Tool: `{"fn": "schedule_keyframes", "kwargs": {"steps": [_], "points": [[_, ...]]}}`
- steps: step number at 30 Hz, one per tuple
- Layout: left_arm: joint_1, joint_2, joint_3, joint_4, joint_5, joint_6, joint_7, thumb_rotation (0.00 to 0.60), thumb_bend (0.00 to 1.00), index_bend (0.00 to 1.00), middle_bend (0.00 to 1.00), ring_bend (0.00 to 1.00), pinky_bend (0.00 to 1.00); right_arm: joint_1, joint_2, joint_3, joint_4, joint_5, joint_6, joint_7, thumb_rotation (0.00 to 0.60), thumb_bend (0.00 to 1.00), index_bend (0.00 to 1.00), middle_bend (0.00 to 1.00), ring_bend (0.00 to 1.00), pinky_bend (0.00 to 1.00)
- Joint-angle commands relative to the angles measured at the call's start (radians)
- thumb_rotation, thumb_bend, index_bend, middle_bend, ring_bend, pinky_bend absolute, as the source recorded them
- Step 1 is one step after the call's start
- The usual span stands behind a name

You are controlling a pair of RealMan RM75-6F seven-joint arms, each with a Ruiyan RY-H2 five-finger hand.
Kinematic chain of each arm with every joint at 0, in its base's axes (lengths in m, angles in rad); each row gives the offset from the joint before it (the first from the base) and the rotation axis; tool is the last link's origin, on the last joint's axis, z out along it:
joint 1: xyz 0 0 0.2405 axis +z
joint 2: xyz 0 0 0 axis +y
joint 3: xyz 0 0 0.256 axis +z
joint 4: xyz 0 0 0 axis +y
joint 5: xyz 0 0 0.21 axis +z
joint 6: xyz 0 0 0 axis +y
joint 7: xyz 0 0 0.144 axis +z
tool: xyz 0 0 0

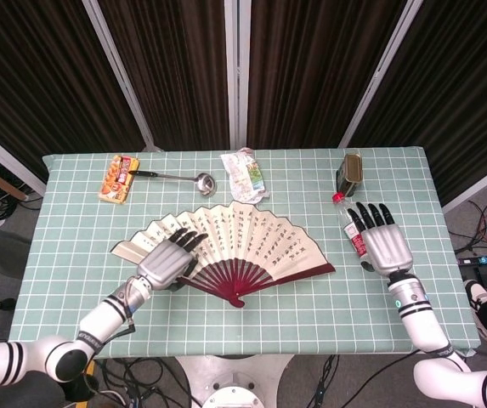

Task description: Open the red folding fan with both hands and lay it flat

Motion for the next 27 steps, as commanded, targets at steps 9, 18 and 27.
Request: {"fn": "schedule_keyframes", "kwargs": {"steps": [9,18,27], "points": [[0.112,-0.073,-0.053,0.127,0.322,0.176,-0.511,0.600,0.00,0.00,0.00,0.00,0.02,-0.028,0.055,0.001,-0.040,0.006,0.056,0.019,0.600,0.00,0.00,0.00,0.00,0.00],[0.122,-0.050,-0.020,0.184,0.411,0.184,-0.736,0.384,0.00,0.00,0.00,0.00,0.02,-0.047,0.108,0.009,-0.064,0.020,0.077,0.046,0.600,0.00,0.00,0.00,0.00,0.00],[0.130,-0.059,-0.012,0.225,0.472,0.267,-0.656,0.157,0.00,0.00,0.00,0.00,0.02,-0.061,0.188,0.032,-0.115,0.021,0.107,0.073,0.600,0.00,0.00,0.00,0.00,0.00]]}}
